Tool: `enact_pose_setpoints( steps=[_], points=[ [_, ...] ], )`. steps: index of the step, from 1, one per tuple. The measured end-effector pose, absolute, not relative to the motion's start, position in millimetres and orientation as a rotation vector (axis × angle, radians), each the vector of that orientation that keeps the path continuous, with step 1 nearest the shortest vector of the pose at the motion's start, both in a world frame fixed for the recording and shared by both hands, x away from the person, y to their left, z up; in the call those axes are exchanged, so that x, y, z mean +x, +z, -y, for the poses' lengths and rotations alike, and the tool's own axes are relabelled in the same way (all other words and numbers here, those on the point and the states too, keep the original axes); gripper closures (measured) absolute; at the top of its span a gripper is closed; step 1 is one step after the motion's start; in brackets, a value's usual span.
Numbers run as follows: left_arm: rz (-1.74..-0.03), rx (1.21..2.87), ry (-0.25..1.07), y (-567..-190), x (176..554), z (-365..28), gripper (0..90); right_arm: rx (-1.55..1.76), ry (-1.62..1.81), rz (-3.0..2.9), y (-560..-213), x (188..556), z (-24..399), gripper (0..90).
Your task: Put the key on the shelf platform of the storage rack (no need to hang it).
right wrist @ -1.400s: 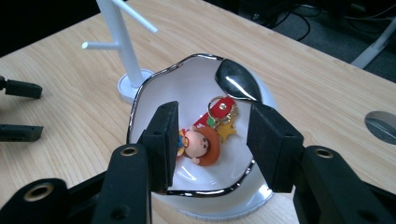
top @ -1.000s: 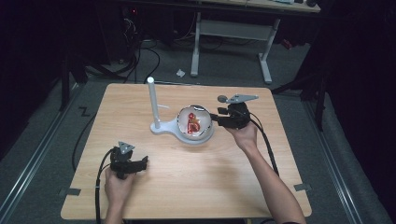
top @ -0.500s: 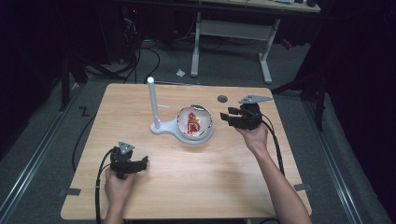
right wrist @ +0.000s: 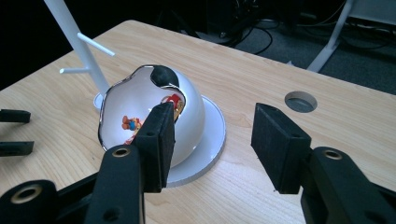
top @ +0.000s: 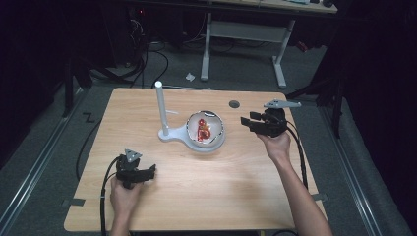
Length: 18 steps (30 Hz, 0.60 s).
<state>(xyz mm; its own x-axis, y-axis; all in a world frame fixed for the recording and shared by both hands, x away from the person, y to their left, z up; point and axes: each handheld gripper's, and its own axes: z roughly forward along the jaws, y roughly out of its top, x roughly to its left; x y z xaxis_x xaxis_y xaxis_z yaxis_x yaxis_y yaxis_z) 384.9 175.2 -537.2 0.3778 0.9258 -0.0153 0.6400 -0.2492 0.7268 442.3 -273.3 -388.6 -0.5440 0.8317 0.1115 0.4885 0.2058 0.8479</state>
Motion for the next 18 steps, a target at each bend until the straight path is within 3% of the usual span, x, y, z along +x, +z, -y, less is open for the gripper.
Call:
enact_pose_setpoints(
  steps=[18],
  points=[
    [-1.345, 1.987, 0.562, -537, 385, -175, 15.1, 1.240, 1.218, -2.086, -378, 419, 301, 49.4]
  ],
)
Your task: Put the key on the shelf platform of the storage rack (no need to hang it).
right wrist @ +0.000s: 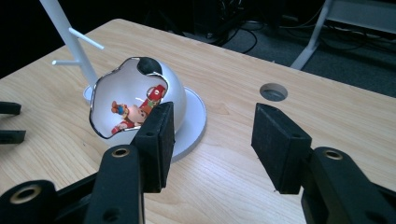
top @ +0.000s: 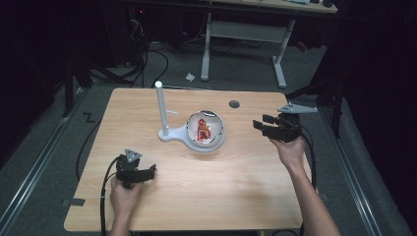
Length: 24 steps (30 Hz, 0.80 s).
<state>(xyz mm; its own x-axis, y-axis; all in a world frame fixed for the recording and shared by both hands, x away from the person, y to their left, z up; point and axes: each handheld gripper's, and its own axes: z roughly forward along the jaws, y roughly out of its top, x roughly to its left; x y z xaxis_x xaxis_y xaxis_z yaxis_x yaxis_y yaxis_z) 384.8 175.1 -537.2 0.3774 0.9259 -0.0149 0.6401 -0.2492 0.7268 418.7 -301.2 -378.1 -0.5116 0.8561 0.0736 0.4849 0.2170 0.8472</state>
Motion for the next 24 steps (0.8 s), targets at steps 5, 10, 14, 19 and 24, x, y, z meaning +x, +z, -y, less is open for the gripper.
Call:
enact_pose_setpoints(
  steps=[5, 10, 14, 19, 24],
  points=[
    [-1.345, 1.988, 0.562, -537, 385, -175, 15.1, 1.249, 1.217, -2.087, -376, 413, 306, 49.4],
    [-1.345, 1.987, 0.562, -537, 385, -175, 15.1, 1.252, 1.229, -2.075, -378, 405, 312, 49.4],
    [-1.345, 1.987, 0.562, -537, 385, -175, 15.1, 1.271, 1.230, -2.069, -379, 400, 318, 49.3],
    [-1.345, 1.987, 0.562, -537, 385, -175, 15.1, 1.257, 1.226, -2.069, -375, 393, 321, 49.3],
    [-1.345, 1.988, 0.560, -537, 385, -175, 15.0, 1.253, 1.221, -2.075, -372, 387, 325, 49.3]
  ],
)
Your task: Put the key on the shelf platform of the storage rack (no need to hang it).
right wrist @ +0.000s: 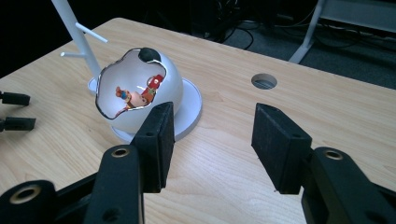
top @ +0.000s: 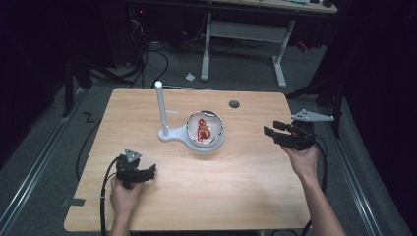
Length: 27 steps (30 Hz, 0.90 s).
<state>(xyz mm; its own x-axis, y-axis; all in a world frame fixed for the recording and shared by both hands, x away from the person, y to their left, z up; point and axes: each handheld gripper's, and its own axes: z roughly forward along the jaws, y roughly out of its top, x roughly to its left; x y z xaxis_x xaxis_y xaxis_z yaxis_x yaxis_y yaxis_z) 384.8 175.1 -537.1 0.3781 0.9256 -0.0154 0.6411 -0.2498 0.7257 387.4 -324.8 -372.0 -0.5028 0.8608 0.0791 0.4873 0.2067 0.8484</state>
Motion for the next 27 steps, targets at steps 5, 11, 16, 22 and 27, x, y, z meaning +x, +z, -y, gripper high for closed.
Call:
enact_pose_setpoints(
  steps=[5, 11, 16, 22, 27],
  points=[
    [-1.345, 1.988, 0.560, -537, 385, -175, 15.0, 1.236, 1.219, -2.081, -372, 380, 326, 49.3],
    [-1.346, 1.988, 0.561, -537, 385, -175, 15.1, 1.265, 1.232, -2.082, -381, 374, 330, 49.3],
    [-1.345, 1.988, 0.561, -537, 385, -175, 15.1, 1.277, 1.240, -2.077, -385, 368, 333, 49.2],
    [-1.346, 1.988, 0.561, -537, 385, -175, 15.1, 1.292, 1.252, -2.065, -391, 362, 337, 49.2],
    [-1.346, 1.988, 0.561, -537, 385, -175, 15.1, 1.311, 1.264, -2.046, -398, 356, 340, 49.2]
  ],
)
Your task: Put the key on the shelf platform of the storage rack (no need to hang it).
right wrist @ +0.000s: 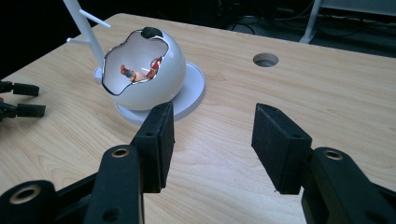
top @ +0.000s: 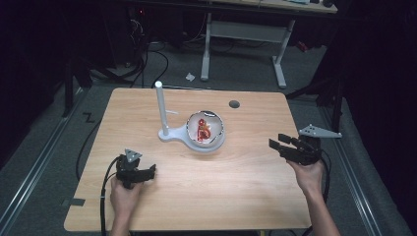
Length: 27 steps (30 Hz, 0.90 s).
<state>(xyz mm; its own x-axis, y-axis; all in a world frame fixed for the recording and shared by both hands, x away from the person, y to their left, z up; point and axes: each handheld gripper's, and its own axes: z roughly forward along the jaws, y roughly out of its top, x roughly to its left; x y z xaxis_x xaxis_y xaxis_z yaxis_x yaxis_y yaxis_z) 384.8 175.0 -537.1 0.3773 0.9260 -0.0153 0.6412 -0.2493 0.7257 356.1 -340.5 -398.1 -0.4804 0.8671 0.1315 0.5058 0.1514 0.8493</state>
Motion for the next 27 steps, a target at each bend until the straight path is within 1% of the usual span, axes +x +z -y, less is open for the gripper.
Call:
enact_pose_setpoints(
  steps=[13, 27],
  points=[
    [-1.346, 1.988, 0.561, -537, 385, -175, 15.1, 1.357, 1.281, -2.046, -421, 348, 341, 49.3],
    [-1.347, 1.987, 0.561, -537, 385, -175, 15.1, 1.412, 1.231, -2.062, -456, 353, 334, 49.4]
  ],
)
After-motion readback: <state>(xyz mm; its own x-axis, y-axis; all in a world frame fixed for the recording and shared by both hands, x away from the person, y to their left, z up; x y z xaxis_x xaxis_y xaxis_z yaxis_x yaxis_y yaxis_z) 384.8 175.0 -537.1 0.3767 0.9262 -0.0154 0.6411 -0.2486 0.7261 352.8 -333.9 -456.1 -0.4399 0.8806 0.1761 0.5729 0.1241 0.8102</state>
